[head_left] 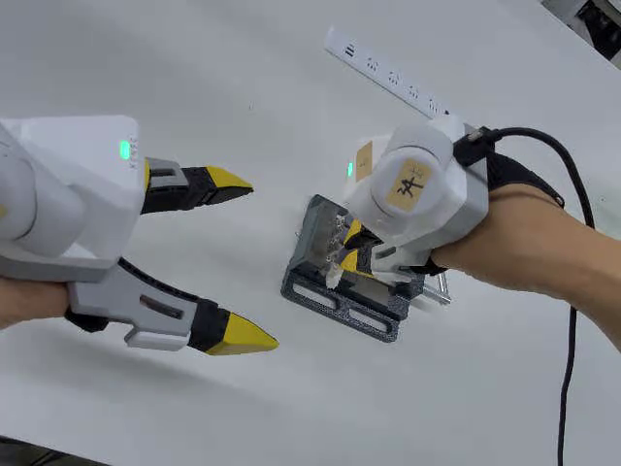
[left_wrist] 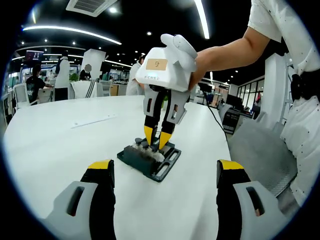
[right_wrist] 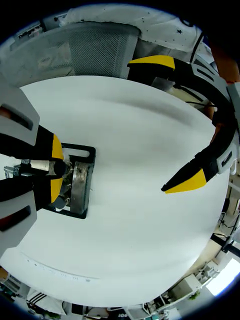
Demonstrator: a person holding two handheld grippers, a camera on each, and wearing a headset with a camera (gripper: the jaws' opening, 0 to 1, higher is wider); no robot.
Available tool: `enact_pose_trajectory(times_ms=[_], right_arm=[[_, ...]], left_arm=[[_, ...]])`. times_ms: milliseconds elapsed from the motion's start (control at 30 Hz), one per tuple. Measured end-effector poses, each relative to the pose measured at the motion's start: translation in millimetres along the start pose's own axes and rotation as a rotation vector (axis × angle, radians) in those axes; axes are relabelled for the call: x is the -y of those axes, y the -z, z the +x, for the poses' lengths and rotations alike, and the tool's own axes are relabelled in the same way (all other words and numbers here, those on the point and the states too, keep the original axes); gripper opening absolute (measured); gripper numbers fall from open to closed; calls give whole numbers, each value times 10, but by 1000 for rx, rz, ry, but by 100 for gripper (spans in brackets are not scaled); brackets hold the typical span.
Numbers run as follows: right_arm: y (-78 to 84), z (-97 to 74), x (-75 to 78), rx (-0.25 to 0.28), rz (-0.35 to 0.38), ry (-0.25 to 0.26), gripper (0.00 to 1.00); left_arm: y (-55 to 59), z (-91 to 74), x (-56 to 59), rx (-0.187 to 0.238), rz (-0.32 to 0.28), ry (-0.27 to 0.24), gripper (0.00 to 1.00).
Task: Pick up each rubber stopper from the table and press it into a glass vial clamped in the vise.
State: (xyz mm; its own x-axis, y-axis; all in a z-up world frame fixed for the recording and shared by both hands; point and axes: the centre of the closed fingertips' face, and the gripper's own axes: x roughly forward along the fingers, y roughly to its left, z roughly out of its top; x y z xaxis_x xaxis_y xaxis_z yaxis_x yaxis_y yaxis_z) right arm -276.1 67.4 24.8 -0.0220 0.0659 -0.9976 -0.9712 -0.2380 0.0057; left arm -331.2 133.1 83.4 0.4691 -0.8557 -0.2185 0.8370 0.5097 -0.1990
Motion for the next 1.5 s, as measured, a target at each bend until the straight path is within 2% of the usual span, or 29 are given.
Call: enact_pose_trajectory(times_ms=[167,500,733,967,1500], right_arm=[[2,1,7,45,57,-30,6],[-20,12,-12,76,113,-39,5],[-6,7,-31,77,109,-8,5],[-9,-5,-25,77,51,0,7],[-55,-38,-5,131,74,11,11]], left_arm=[[-7,4,-8,4,-3,-2,83],[6,28,12,1,-8,7,83],[-5,52,18,1,-6,11,83],[-13,65,43,-6,-6,18,82],[-11,68,47,-9,-9,18,82]])
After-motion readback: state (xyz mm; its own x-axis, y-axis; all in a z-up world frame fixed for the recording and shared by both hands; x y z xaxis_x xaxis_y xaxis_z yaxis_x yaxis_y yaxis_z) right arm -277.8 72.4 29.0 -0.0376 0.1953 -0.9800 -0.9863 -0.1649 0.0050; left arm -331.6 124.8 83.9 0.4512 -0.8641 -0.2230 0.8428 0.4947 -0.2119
